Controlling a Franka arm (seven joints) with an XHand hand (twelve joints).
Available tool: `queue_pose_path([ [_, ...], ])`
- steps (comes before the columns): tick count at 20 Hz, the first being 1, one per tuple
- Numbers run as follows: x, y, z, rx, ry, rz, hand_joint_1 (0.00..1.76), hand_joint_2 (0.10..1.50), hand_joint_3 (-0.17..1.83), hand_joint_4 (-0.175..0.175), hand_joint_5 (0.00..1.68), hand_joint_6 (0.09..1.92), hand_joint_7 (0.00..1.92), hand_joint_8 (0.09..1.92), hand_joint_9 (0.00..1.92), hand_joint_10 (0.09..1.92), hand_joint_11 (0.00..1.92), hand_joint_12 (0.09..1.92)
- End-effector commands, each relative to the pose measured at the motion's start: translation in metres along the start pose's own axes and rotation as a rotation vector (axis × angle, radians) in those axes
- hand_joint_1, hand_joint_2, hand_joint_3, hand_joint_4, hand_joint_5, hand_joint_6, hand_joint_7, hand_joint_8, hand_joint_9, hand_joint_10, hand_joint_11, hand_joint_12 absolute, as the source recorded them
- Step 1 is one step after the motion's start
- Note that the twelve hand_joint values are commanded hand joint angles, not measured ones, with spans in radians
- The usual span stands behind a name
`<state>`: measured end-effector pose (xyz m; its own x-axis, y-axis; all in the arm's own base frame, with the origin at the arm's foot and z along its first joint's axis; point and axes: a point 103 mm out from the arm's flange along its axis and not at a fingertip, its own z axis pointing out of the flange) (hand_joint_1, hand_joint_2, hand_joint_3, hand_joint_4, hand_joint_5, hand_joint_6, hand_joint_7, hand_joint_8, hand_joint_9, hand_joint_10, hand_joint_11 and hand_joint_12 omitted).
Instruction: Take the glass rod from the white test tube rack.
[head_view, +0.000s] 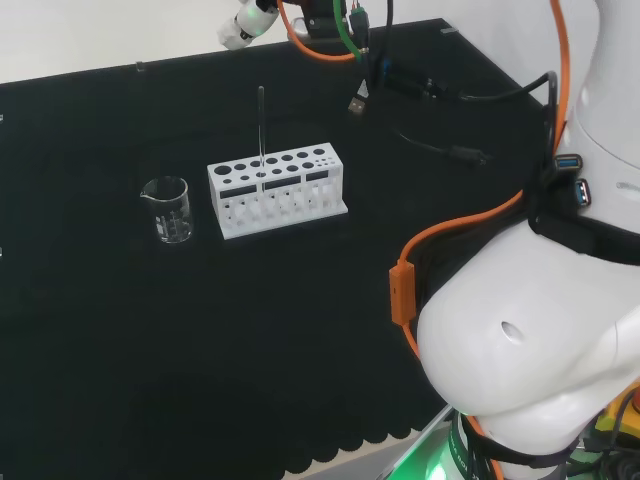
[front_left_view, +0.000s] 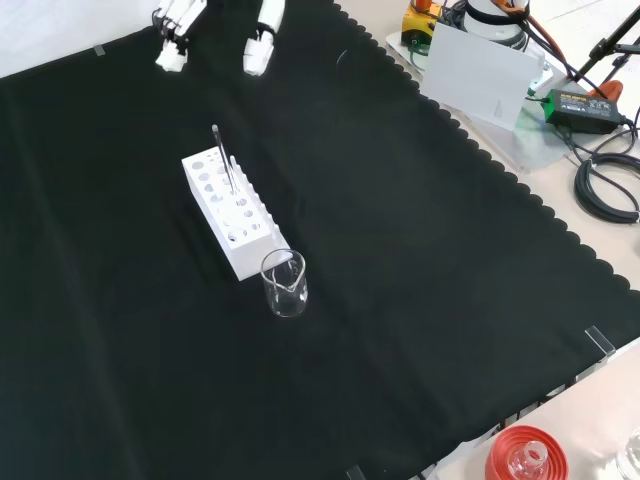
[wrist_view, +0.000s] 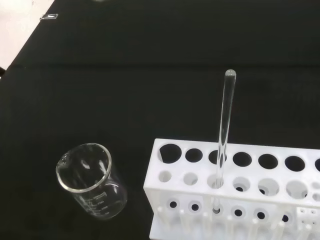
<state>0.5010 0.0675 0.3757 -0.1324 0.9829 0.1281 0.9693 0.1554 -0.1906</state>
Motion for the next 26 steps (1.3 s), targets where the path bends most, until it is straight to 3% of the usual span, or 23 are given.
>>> queue_pose_path([
  [1,-0.014,0.009,0.008,0.009,0.016,-0.019,0.73,0.98,-0.17,-0.046,0.33,0.09,0.22,0.9,0.33,0.96,0.23,1.45],
  [13,-0.035,0.013,0.031,0.055,0.037,-0.006,0.71,0.98,-0.17,-0.048,0.36,0.09,0.21,0.9,0.32,0.97,0.22,1.45],
  [26,-0.04,0.021,0.052,0.087,0.057,-0.013,0.7,0.98,-0.17,-0.053,0.37,0.09,0.21,0.9,0.32,0.97,0.21,1.46],
])
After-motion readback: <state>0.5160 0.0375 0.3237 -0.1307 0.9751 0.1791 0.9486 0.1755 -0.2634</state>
